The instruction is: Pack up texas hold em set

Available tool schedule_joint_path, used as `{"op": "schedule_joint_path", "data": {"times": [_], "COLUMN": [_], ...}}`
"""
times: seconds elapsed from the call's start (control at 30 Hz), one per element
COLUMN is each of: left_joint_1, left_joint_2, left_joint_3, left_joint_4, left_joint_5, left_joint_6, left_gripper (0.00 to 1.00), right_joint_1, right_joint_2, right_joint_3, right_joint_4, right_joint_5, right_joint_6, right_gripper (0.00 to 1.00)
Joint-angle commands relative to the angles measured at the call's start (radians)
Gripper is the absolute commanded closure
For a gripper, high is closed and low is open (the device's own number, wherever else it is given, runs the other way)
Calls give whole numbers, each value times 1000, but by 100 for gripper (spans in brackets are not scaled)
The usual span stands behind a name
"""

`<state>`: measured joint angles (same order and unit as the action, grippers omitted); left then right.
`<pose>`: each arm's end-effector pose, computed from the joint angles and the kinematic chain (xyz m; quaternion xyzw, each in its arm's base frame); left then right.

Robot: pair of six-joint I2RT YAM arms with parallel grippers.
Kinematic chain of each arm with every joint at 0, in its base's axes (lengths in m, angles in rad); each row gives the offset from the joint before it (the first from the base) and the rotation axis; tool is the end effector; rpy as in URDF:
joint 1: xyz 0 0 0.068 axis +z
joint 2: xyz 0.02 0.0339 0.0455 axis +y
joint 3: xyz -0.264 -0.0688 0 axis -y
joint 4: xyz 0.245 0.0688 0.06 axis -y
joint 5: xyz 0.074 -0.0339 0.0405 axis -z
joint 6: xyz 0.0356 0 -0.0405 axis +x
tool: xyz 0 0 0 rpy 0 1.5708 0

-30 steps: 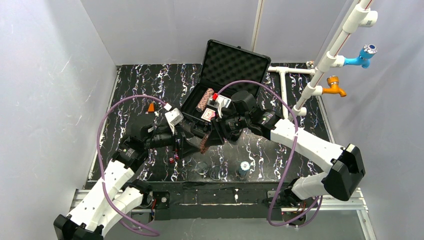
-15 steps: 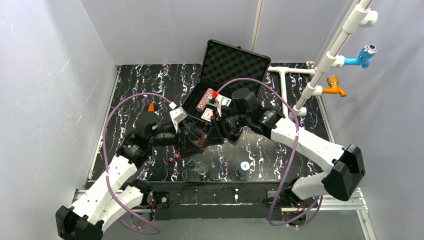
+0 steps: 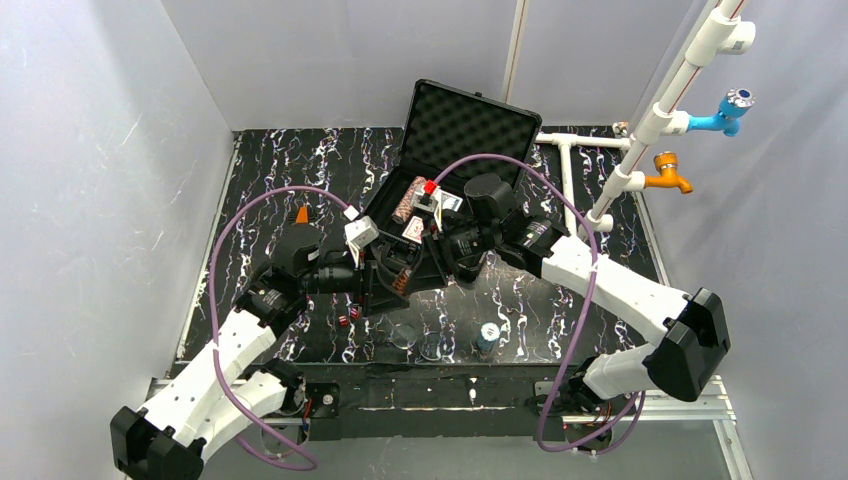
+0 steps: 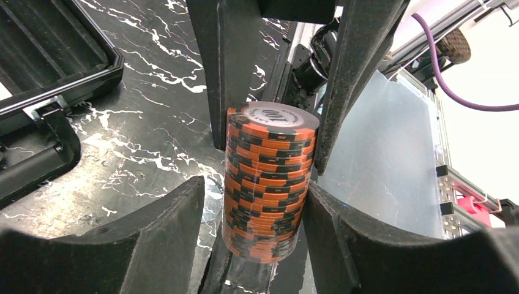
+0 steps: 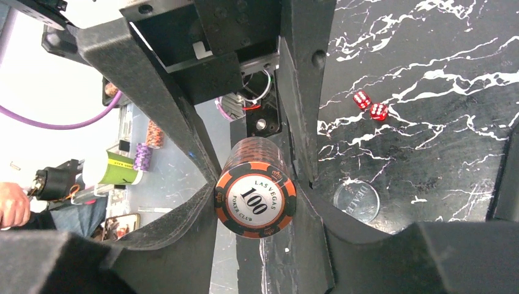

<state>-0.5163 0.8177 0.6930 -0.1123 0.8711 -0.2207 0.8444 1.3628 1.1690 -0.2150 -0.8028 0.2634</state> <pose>0.1468 -0.1146 0.3124 0.3630 0.6662 -0.5113 0.4037 0.1855 0.2473 0.3443 -0.4259 0.6758 0.5435 0.2579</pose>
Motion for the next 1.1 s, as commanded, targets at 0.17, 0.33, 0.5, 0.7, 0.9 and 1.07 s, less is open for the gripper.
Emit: {"op": "schedule_joint_path", "data": {"times": [0.17,0.33,0.5,0.7,0.9,1.07], "left_joint_1": [-18,-19,-19,-20,-19,-19], "left_joint_2": [1,-3,-8,0,1,-4], "left_joint_3": [-15,-18,-18,-16,-12,-9], "left_joint_4": [5,4,-7,-19,-25,-34], "left_joint_5": [46,42,34,25,9,5], "left_joint_6": [10,14,25,29,18,22], "left_gripper": [46,46,46,57,42,36], "right_joint_1": [-3,-1,2,4,8,13], "right_joint_2": [13,26,32,37,46,48], "right_joint_3": [42,41,44,44,48,52], "right_joint_4": [140,134,118,104,91,67], "right_joint_5": [-99,-103,-104,-115,-124,-122], "right_joint_6": [52,54,47,40,38,22], "right_gripper": [99,99,99,99,99,99]}}
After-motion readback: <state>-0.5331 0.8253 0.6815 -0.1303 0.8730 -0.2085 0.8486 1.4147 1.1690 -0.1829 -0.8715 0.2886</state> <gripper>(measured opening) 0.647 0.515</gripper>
